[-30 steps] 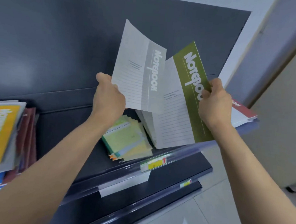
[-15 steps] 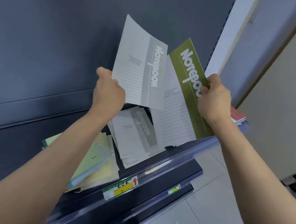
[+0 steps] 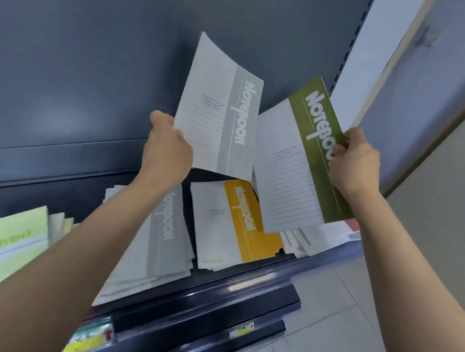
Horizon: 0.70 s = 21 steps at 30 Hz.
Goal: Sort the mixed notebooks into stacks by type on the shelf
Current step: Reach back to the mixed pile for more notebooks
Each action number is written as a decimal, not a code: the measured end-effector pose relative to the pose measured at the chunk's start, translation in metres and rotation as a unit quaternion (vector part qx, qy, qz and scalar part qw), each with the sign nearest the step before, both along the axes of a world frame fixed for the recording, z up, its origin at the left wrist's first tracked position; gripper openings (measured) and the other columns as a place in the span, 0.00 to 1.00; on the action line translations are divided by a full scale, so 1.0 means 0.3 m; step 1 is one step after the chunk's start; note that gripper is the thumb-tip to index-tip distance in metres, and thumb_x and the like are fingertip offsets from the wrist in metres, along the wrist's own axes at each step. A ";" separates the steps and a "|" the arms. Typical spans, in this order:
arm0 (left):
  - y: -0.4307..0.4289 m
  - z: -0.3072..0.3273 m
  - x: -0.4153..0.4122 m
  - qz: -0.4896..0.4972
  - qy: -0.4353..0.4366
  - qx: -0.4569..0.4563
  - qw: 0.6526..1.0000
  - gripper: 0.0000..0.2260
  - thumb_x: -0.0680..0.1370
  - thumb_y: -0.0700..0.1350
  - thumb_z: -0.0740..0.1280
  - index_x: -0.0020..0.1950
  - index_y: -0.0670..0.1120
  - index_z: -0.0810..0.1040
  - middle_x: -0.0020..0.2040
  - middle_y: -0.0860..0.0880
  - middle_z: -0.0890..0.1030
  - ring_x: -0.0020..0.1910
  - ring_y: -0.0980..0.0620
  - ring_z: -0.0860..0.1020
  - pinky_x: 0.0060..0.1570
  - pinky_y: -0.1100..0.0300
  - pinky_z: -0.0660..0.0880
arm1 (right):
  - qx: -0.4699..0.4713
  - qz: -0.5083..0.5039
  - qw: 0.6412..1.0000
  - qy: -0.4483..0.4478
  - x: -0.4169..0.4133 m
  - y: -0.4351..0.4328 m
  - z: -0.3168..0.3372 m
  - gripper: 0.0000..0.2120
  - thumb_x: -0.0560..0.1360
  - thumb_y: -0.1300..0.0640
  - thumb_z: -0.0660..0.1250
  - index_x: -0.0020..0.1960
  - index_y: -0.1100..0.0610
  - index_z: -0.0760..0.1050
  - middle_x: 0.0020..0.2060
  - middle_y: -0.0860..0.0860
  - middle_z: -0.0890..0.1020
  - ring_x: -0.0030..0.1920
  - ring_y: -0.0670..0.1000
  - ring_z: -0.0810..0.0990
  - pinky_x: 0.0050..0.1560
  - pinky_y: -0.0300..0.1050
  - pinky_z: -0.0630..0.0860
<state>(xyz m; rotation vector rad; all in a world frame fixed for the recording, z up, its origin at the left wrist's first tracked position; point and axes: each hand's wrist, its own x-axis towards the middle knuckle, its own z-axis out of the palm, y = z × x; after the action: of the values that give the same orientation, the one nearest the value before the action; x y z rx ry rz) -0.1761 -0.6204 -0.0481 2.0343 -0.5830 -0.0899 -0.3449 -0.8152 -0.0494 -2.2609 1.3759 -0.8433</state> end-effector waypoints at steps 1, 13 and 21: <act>-0.033 -0.011 -0.023 0.011 0.012 -0.006 1.000 0.05 0.80 0.35 0.50 0.53 0.44 0.60 0.43 0.48 0.72 0.42 0.49 0.72 0.40 0.47 0.76 | 0.002 0.011 1.000 0.007 -0.015 -0.049 -0.009 0.12 0.79 0.62 0.55 0.62 0.58 0.66 0.52 0.57 0.77 0.48 0.57 0.75 0.46 0.55 0.76; -0.241 -0.117 -0.224 0.105 0.047 -0.005 0.993 0.02 0.82 0.40 0.51 0.54 0.45 0.60 0.40 0.51 0.70 0.39 0.49 0.73 0.38 0.52 0.72 | 0.025 0.083 0.981 0.174 -0.119 -0.419 -0.233 0.11 0.79 0.58 0.57 0.59 0.61 0.66 0.50 0.62 0.78 0.50 0.63 0.77 0.47 0.55 0.76; -0.196 -0.131 -0.255 0.147 0.048 0.006 0.988 0.02 0.81 0.39 0.51 0.54 0.44 0.60 0.39 0.50 0.69 0.34 0.51 0.71 0.39 0.50 0.73 | -0.024 0.076 0.966 0.248 -0.110 -0.435 -0.309 0.13 0.74 0.63 0.63 0.58 0.65 0.69 0.55 0.63 0.74 0.56 0.62 0.73 0.50 0.51 0.69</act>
<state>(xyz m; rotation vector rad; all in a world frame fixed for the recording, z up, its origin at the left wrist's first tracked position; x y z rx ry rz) -0.2527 -0.6793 -0.0875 2.0932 -0.2200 -0.0153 -0.3779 -0.9458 -0.1422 -2.6926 1.3552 -0.2666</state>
